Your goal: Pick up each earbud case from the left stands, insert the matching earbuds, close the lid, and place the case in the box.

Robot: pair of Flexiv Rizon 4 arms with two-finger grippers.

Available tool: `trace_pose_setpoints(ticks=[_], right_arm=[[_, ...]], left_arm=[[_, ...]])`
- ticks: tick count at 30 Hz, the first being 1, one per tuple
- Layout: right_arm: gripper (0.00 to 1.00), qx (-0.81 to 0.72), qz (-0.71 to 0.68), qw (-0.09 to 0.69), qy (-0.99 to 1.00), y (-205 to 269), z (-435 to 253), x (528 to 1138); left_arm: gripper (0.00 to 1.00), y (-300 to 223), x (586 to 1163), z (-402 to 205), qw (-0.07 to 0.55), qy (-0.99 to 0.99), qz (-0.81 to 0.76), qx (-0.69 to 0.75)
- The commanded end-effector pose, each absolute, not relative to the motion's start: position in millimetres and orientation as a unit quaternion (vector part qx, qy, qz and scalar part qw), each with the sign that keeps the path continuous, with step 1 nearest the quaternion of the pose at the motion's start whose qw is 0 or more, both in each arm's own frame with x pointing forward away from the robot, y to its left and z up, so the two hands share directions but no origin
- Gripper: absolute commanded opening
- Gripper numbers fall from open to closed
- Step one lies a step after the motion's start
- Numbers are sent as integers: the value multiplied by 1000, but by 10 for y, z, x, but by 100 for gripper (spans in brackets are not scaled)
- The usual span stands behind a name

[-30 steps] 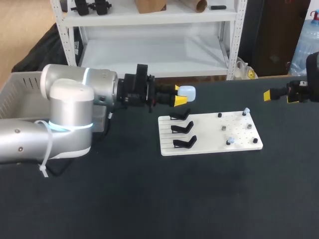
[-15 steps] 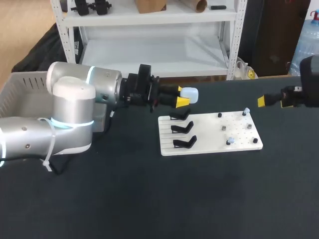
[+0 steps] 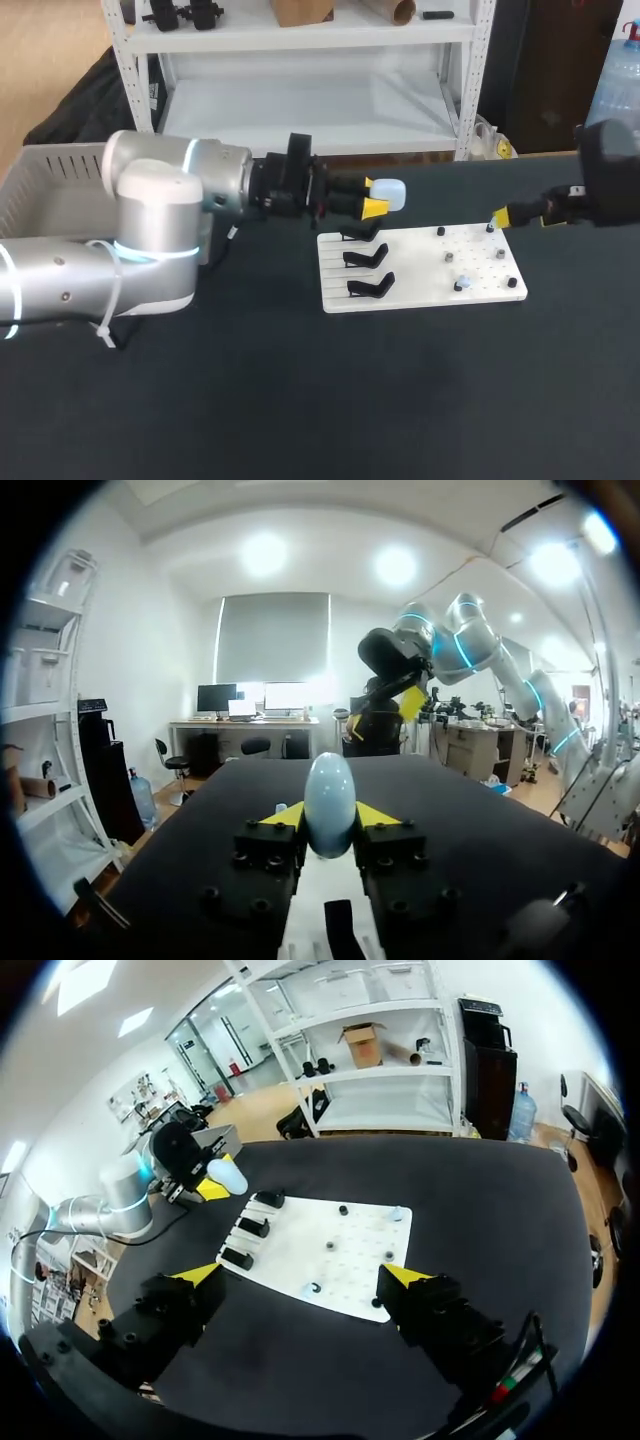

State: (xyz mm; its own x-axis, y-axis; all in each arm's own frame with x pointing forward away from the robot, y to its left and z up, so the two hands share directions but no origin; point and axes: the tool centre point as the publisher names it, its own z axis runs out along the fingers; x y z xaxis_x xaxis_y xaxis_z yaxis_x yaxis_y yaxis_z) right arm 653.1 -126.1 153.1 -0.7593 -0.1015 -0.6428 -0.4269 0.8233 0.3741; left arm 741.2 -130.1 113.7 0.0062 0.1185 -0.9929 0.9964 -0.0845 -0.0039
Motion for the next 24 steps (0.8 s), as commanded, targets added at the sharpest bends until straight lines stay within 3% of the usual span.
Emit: trace_pose_setpoints(ticks=[1,24], right_arm=[[100,-145,246,313,906,-1179,1565,6490],[100,-192,236,271,913,-563,1492,6528]], left_arm=[[0,-1330,7334,1127,463,512,-482,540],[0,-1349,7318,1095,479,510,-487,523]])
